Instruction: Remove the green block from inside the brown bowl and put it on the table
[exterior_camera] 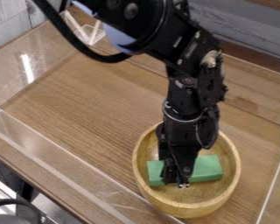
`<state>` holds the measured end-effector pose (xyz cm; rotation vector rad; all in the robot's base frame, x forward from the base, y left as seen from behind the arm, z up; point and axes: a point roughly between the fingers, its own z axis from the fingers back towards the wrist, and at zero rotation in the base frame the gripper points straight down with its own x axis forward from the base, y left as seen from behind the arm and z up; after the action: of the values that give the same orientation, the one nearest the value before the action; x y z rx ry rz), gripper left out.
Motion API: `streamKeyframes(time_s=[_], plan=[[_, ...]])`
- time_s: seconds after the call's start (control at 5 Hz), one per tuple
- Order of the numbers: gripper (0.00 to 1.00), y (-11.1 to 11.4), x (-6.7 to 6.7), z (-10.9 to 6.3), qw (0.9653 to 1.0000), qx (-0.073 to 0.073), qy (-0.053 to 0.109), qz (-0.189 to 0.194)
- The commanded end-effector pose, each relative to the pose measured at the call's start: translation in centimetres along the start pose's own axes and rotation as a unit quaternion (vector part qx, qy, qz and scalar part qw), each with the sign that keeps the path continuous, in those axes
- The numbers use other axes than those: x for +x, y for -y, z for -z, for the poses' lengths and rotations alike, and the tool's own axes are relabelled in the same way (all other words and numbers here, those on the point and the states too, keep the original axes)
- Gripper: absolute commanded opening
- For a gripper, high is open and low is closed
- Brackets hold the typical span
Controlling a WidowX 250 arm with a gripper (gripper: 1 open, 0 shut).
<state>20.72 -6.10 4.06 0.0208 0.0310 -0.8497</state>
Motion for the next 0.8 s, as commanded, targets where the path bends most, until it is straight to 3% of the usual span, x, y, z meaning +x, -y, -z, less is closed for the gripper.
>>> streamKeyframes(time_s=[0.0,0.6], plan=[[0.00,-0.42,0.05,-0.85,0.9998,0.009,0.016,-0.012],[0.00,-0.59,-0.03,-0.46,0.9994,0.008,0.021,-0.026]])
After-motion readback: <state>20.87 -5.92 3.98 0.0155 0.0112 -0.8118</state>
